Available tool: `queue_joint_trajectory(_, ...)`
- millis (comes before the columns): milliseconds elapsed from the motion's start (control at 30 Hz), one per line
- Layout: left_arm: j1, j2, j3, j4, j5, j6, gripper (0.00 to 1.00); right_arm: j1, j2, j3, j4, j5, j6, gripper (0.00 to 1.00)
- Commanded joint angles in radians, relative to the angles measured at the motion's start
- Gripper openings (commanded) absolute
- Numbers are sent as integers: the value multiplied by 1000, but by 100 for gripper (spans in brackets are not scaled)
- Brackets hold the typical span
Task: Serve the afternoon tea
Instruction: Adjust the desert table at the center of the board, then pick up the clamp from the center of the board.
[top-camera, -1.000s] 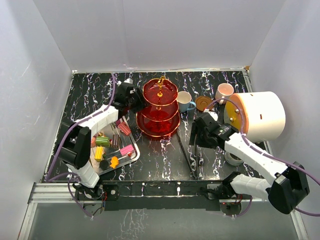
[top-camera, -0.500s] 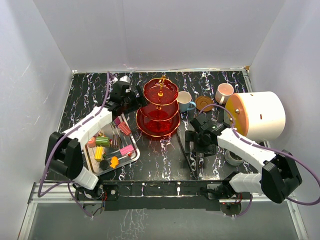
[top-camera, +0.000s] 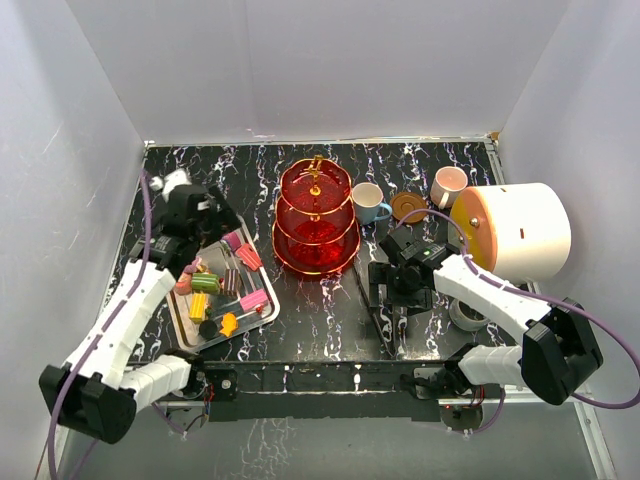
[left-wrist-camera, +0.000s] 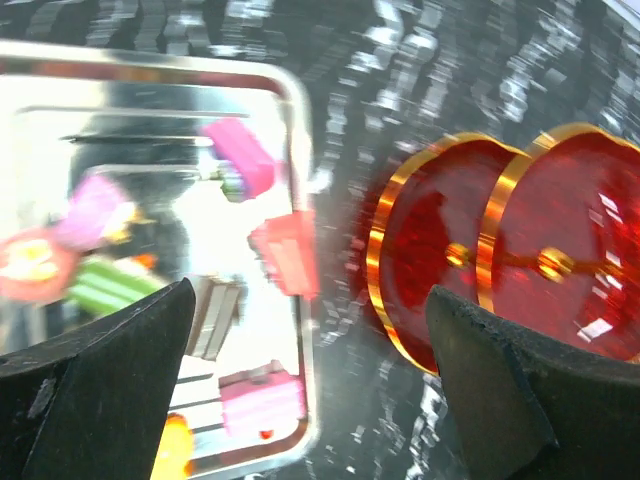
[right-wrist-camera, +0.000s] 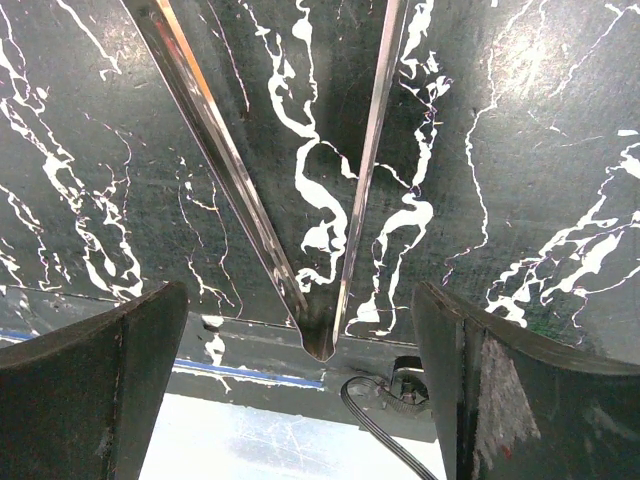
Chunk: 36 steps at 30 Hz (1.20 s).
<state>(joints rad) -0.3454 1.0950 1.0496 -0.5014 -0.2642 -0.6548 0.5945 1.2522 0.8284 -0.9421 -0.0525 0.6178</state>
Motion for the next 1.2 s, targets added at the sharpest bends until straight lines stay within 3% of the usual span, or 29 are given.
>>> queue_joint_trajectory(0, 144, -110, -63, -251, -187, -75, 99, -3, -27, 29, 9, 11, -19, 95)
queue_joint_trajectory(133, 305, -179, -132, -310, -162, -152, 99, -2, -38, 22, 30, 9, -43, 95)
queue_joint_trajectory(267, 399, -205, -222, -325, -124, -239, 99, -4, -28, 15, 51, -19, -73, 95)
queue_joint_trajectory(567, 565, -253, -442, -122, -53, -251, 99, -3, -31, 15, 66, -77, -135, 96)
queue_joint_trajectory(767, 717, -194, -502, 2, 1, -215, 99, -3, -48, 8, 79, -91, -136, 96)
queue_joint_trajectory(967, 874, -90, -554, 150, 188, -277, 99, -3, -55, 5, 81, -94, -135, 96)
queue_joint_trajectory(1033, 910, -60, -566, 172, 250, -311, 96, -3, -57, 4, 83, -94, -134, 96)
queue_joint_trajectory(1167, 918, -52, -576, 160, 244, -345, 88, -2, -53, 1, 88, -94, -132, 96)
